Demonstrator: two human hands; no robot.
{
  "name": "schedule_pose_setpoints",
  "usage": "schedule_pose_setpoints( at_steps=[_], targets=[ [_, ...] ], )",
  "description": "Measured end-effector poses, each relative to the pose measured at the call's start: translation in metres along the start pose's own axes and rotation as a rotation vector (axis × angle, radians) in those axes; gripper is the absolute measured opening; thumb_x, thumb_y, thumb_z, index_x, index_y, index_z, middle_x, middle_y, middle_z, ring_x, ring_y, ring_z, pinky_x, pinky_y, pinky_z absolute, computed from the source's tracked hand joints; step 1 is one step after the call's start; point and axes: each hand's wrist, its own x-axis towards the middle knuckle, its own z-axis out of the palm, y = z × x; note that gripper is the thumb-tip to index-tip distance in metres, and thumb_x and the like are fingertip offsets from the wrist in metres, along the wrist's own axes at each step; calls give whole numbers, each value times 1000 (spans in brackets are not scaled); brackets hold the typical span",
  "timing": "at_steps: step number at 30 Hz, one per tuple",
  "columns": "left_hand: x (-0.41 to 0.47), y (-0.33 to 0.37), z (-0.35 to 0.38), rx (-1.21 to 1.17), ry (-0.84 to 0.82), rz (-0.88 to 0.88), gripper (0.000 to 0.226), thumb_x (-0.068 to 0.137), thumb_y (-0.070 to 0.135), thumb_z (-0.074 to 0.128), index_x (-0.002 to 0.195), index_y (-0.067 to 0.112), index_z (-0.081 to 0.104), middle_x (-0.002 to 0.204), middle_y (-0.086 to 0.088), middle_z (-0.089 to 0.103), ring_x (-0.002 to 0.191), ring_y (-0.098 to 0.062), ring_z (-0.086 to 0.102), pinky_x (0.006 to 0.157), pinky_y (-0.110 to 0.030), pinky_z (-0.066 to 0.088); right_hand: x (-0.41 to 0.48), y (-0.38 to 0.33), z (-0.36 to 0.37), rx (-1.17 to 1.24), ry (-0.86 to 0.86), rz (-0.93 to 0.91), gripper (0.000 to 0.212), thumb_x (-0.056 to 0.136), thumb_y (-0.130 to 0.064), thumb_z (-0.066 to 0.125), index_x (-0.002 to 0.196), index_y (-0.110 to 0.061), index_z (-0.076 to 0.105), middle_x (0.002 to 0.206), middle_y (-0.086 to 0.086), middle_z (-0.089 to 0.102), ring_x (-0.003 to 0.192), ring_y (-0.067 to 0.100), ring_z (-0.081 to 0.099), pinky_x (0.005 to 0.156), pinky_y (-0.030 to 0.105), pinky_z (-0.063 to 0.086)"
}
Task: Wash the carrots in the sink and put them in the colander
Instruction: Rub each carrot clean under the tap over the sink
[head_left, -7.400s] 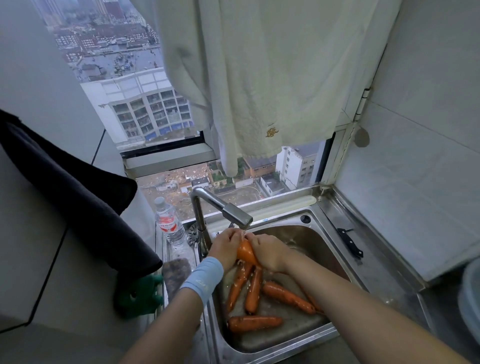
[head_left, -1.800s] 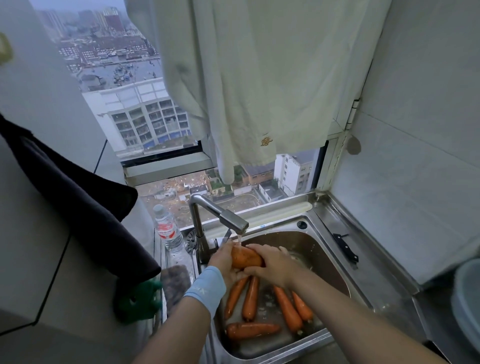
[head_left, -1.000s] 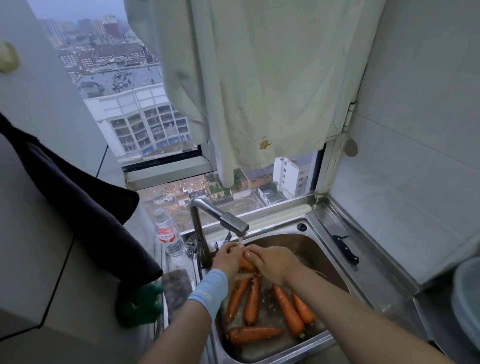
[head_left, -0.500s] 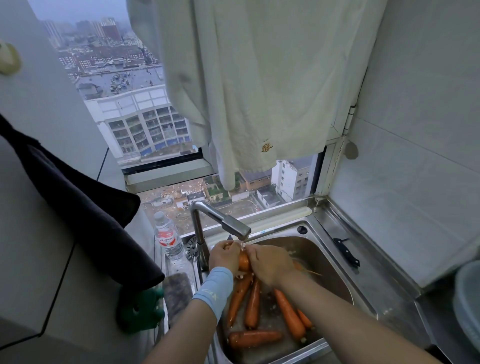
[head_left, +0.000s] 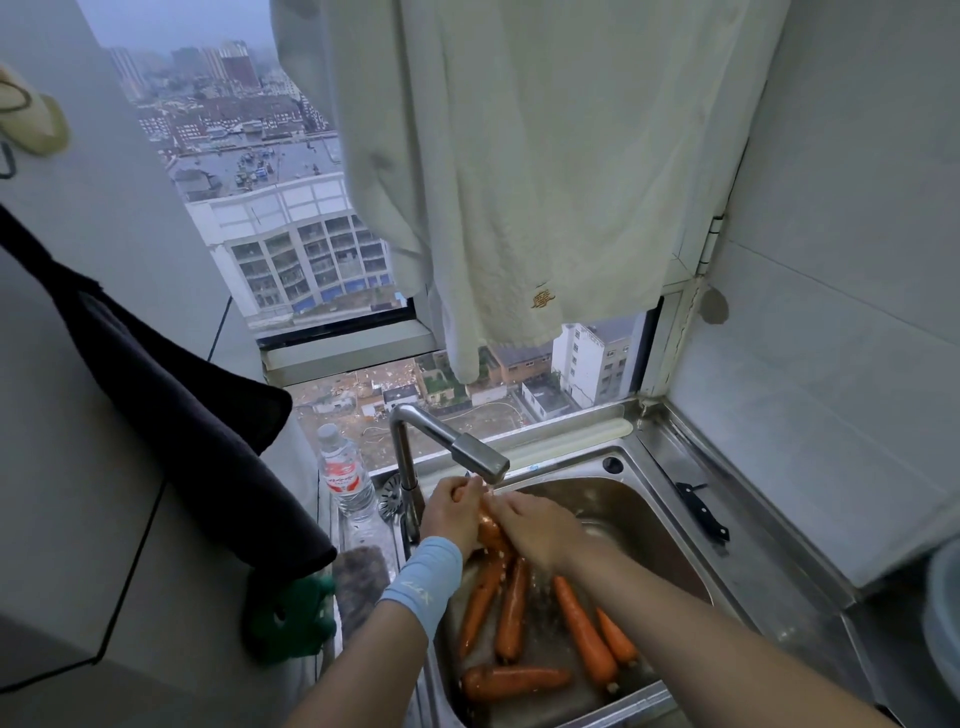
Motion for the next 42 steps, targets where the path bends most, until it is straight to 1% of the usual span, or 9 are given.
schedule_pose_setpoints(
  at_steps=[5,8,13,18,21,25,32,36,42],
  targets=[
    [-1,9,-10,-19,-161,-25,18,103,27,52,119,20,58,100,-3,64,90,-21,65,74,-35,62,-3,3,-5,45,-49,-13,72,78,-92,30,97,-32,64,105,-7,71,101,16,65,89,39,48],
    [-2,3,-11,-236,-311,-100,30,102,19,56,131,25,53,121,-11,60,109,-29,64,86,-47,61,-1,9,-12,132,-75,12,85,81,-93,17,96,-31,74,103,-4,73,99,15,66,97,41,49],
    [-7,2,1,-14,-172,3,24,103,32,49,127,29,52,115,-7,63,100,-21,61,90,-36,51,0,7,-12,178,-56,88,78,100,-70,15,114,-20,74,122,9,71,117,23,62,107,39,42],
    [-3,9,2,-23,-3,11,28,104,38,45,104,20,67,93,-3,66,88,-22,60,81,-32,44,-11,-2,-9,129,-69,1,63,83,-82,36,94,-30,70,99,-5,72,94,16,67,90,40,52],
    [0,8,-4,-43,-85,-32,34,105,42,44,111,20,69,103,-6,69,96,-23,65,87,-39,56,-12,-3,-7,85,-41,3,69,91,-81,25,92,-27,69,98,-3,72,92,18,66,87,39,51],
    [-3,1,-6,-209,-261,-117,17,101,32,55,109,40,68,133,-10,58,119,-33,59,98,-52,54,-2,3,-10,74,24,74,72,105,-56,10,118,-18,70,126,14,68,122,30,61,106,42,42],
    [-11,4,-2,-65,-143,-9,18,102,34,50,118,34,59,113,-7,64,98,-21,61,95,-38,51,-5,-6,-15,128,-112,13,55,108,-51,22,132,-21,61,134,10,64,124,26,59,109,41,41],
    [-11,15,-2,-53,16,36,28,104,35,45,107,19,68,105,-5,69,94,-21,61,89,-32,45,-6,-8,-8,180,-98,36,71,79,-86,33,110,-32,68,112,-6,71,105,15,66,102,43,49],
    [-12,6,-12,-200,-199,-1,30,100,26,55,129,32,60,115,-6,68,107,-25,65,100,-43,53,1,-14,-16,96,24,35,73,92,-61,8,100,-22,69,110,8,72,102,24,65,98,44,49]
  ],
)
